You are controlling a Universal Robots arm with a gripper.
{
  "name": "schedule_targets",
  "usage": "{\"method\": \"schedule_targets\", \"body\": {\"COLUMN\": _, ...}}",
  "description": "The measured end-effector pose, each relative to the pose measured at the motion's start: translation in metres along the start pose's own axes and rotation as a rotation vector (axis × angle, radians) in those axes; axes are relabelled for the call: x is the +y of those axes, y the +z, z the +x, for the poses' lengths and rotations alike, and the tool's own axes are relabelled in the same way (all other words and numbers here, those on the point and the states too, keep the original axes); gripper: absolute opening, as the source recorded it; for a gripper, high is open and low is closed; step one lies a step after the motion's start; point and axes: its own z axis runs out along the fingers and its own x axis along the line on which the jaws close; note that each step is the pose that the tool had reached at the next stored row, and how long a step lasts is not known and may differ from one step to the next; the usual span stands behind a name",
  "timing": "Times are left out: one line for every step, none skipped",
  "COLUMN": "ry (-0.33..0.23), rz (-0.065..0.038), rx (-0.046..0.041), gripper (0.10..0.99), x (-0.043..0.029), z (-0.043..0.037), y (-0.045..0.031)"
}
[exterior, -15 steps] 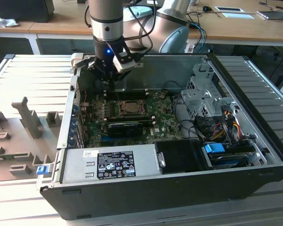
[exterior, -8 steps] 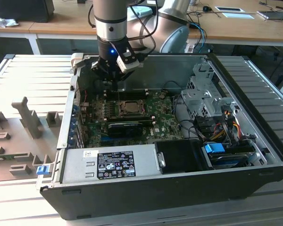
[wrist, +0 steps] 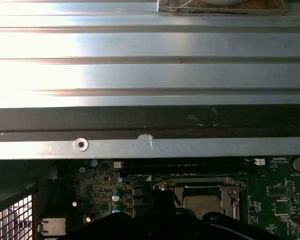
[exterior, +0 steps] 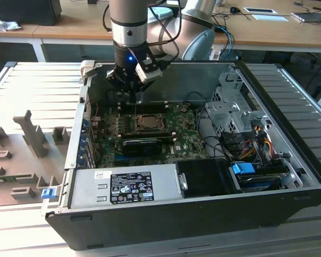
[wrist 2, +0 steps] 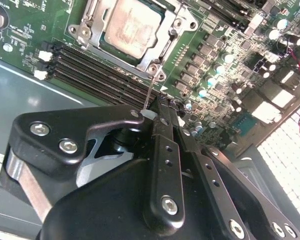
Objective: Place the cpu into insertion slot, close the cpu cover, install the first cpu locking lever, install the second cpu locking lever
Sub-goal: 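Install the first cpu locking lever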
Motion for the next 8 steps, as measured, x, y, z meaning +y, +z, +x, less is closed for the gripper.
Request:
{"method": "schedule_targets", "body": {"ry": 0.000, "rz": 0.000, "rx": 0.0000, "gripper": 0.106, "x": 0.0000, "z": -0.0007, "y": 0.0000}}
{"method": "schedule_targets", "body": {"ry": 0.000, "rz": 0.000, "rx": 0.0001, "gripper": 0.106, "x": 0.0000, "z": -0.0014, "y": 0.0000}}
{"method": "schedule_targets", "body": {"ry": 0.000, "rz": 0.000, "rx": 0.0000, "gripper": 0.106, "x": 0.0000, "z": -0.0027, "y": 0.0000}}
{"method": "schedule_targets", "body": {"ry": 0.000, "rz": 0.000, "rx": 0.0001, "gripper": 0.106, "x": 0.0000, "z": -0.0036, "y": 0.0000}}
{"method": "schedule_targets", "body": {"ry": 0.000, "rz": 0.000, "rx": 0.0000, "gripper": 0.106, "x": 0.0000, "z": -0.0041, "y": 0.0000}}
{"method": "schedule_targets", "body": {"ry": 0.000, "rz": 0.000, "rx": 0.0000, "gripper": 0.106, "x": 0.0000, "z": -0.0055, "y": 0.0001}}
{"method": "schedule_targets", "body": {"ry": 0.000, "rz": 0.000, "rx": 0.0000, "gripper": 0.106, "x": 0.0000, "z": -0.0065, "y": 0.0001}}
{"method": "schedule_targets", "body": {"ry": 0.000, "rz": 0.000, "rx": 0.0000, "gripper": 0.106, "x": 0.0001, "z": -0.0072, "y": 0.0001}}
